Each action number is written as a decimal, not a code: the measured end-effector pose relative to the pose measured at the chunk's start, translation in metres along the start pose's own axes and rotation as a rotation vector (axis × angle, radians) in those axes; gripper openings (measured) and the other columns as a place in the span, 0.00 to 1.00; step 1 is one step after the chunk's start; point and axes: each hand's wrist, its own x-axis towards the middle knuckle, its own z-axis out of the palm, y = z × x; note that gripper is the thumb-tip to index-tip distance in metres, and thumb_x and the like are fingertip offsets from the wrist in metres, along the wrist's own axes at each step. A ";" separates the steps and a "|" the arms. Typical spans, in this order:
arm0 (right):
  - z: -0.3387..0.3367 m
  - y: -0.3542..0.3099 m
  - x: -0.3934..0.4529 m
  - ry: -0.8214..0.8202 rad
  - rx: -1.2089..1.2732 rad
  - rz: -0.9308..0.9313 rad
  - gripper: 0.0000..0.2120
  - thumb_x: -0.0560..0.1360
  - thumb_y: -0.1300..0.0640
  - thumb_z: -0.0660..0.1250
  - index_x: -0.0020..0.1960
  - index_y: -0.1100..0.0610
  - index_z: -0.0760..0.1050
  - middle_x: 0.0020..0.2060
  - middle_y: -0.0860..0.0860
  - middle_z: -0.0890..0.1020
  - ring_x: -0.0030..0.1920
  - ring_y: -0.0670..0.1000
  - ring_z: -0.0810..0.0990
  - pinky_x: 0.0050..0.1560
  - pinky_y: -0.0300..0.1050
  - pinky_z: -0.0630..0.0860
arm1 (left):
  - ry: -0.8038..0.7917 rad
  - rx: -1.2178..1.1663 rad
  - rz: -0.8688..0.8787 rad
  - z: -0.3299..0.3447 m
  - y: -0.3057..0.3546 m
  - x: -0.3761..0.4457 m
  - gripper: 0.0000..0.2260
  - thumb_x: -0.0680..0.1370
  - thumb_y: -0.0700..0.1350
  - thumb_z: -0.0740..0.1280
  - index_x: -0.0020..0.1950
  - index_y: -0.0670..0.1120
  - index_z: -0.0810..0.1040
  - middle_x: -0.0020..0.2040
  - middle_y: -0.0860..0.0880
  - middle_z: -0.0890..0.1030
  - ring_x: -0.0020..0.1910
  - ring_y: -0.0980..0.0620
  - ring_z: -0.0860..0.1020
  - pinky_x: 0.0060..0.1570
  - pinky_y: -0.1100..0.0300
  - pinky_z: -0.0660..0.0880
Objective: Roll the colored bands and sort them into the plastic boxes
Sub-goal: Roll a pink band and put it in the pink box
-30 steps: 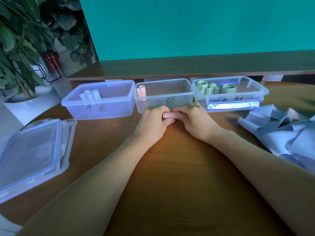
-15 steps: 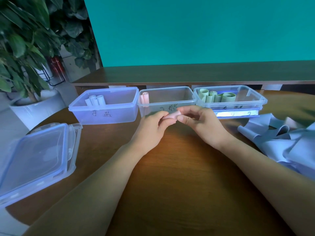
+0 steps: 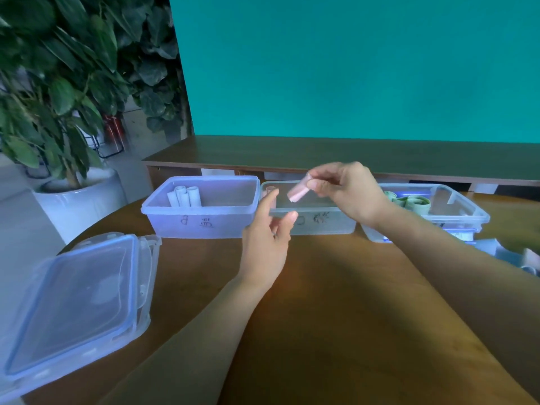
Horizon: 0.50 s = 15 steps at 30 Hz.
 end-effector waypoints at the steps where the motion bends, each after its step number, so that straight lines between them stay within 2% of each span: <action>1: 0.001 0.004 0.011 -0.001 -0.058 0.020 0.09 0.81 0.53 0.68 0.48 0.43 0.86 0.47 0.40 0.86 0.46 0.41 0.82 0.54 0.39 0.77 | 0.008 0.012 -0.014 0.000 -0.003 0.002 0.25 0.81 0.57 0.64 0.76 0.58 0.64 0.62 0.51 0.82 0.51 0.54 0.82 0.57 0.56 0.80; 3: 0.006 0.015 0.031 -0.003 -0.158 0.081 0.06 0.80 0.56 0.69 0.52 0.51 0.85 0.49 0.46 0.87 0.41 0.37 0.79 0.51 0.31 0.73 | 0.024 0.044 -0.025 0.002 -0.007 0.005 0.24 0.81 0.57 0.64 0.76 0.58 0.64 0.59 0.52 0.83 0.48 0.55 0.82 0.57 0.56 0.79; 4: 0.010 0.020 0.038 -0.010 -0.195 0.117 0.07 0.80 0.57 0.69 0.54 0.54 0.85 0.50 0.49 0.87 0.41 0.39 0.79 0.52 0.30 0.73 | 0.033 0.061 -0.030 0.002 -0.008 0.006 0.24 0.81 0.56 0.64 0.77 0.57 0.64 0.56 0.52 0.84 0.48 0.55 0.82 0.56 0.56 0.79; 6: 0.019 0.027 0.050 -0.032 -0.227 0.189 0.08 0.79 0.59 0.70 0.56 0.58 0.84 0.52 0.54 0.86 0.45 0.48 0.81 0.60 0.40 0.76 | 0.047 0.081 -0.052 0.002 -0.008 0.008 0.24 0.81 0.56 0.64 0.77 0.55 0.66 0.55 0.51 0.84 0.49 0.54 0.82 0.56 0.58 0.78; 7: 0.024 0.031 0.055 -0.043 -0.232 0.229 0.08 0.79 0.59 0.70 0.56 0.58 0.84 0.52 0.55 0.86 0.47 0.52 0.82 0.62 0.46 0.77 | 0.048 0.087 -0.068 0.002 -0.008 0.009 0.23 0.81 0.55 0.64 0.76 0.54 0.68 0.56 0.51 0.83 0.51 0.54 0.82 0.57 0.59 0.77; 9: 0.031 0.035 0.063 -0.059 -0.225 0.293 0.08 0.78 0.58 0.71 0.55 0.58 0.84 0.52 0.56 0.86 0.47 0.54 0.82 0.61 0.51 0.79 | 0.048 0.104 -0.081 0.001 -0.008 0.011 0.21 0.81 0.55 0.65 0.74 0.53 0.71 0.58 0.53 0.83 0.55 0.56 0.80 0.58 0.62 0.75; 12: 0.039 0.039 0.074 -0.069 -0.202 0.341 0.09 0.77 0.55 0.73 0.55 0.57 0.82 0.49 0.55 0.84 0.48 0.55 0.83 0.59 0.51 0.80 | 0.054 0.128 -0.069 0.000 -0.008 0.011 0.19 0.81 0.55 0.65 0.71 0.53 0.73 0.54 0.55 0.82 0.49 0.61 0.77 0.52 0.68 0.72; 15: 0.043 0.035 0.083 -0.099 -0.217 0.340 0.05 0.77 0.55 0.73 0.51 0.54 0.80 0.45 0.53 0.83 0.45 0.53 0.84 0.53 0.45 0.81 | 0.039 0.129 -0.075 -0.001 -0.007 0.012 0.17 0.81 0.55 0.65 0.70 0.54 0.73 0.55 0.57 0.81 0.50 0.63 0.76 0.52 0.70 0.74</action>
